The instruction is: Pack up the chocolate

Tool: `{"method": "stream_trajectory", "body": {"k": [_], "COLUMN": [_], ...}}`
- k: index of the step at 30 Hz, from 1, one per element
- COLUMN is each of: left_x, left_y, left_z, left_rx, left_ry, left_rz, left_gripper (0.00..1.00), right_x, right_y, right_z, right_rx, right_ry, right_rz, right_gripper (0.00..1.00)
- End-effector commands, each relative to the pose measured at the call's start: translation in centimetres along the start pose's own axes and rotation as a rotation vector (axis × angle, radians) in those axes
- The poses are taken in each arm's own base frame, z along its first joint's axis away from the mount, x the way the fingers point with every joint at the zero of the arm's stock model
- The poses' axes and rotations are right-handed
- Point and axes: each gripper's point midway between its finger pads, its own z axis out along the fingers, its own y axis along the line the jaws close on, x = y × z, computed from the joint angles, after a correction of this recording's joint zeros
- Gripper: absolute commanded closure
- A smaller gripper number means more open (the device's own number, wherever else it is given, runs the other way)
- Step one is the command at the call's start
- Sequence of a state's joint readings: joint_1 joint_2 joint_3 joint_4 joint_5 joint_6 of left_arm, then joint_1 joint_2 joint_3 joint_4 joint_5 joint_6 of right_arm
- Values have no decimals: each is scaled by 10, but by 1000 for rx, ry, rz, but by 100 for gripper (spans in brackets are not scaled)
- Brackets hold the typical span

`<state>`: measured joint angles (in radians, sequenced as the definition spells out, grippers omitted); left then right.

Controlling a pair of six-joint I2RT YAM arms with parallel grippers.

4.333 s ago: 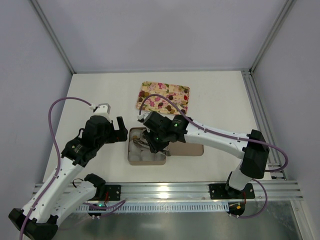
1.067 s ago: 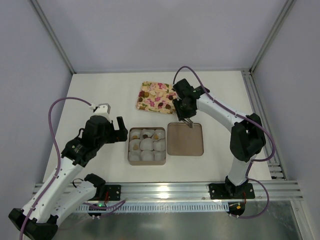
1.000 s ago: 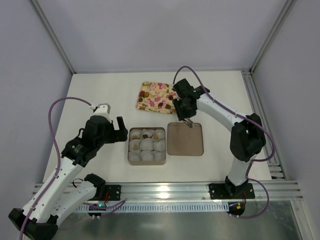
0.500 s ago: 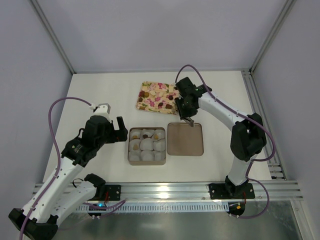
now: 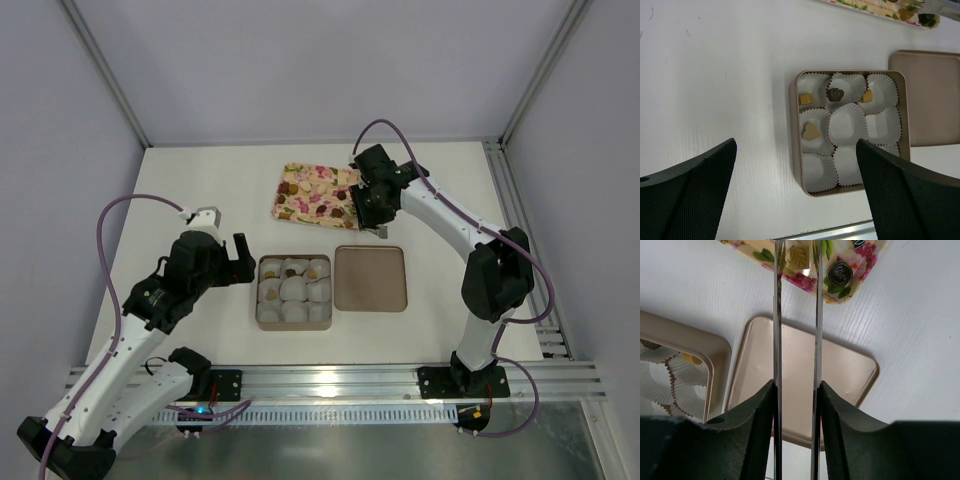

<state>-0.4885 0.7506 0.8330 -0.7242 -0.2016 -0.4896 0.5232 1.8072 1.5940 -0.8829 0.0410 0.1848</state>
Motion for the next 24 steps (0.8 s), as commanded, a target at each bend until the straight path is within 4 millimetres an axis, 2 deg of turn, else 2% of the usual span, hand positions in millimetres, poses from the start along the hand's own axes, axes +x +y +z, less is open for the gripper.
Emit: {"method": "stream_trajectory", "body": {"k": [1,24], "left_x": [-2,-2], "left_y": [3,3], "left_z": [0,0], "left_rx": [-14,-11], "left_ry": [-8,-11], "left_rz": [-2,-5], "left_gripper": [0,0], "right_x": [-10,3], "right_y": [1,-1], "right_z": [-7,-4], "right_rx": [-8,-9], "right_ry": [-27,7], "right_rz": [-12,-21], "right_gripper": [59,59]}}
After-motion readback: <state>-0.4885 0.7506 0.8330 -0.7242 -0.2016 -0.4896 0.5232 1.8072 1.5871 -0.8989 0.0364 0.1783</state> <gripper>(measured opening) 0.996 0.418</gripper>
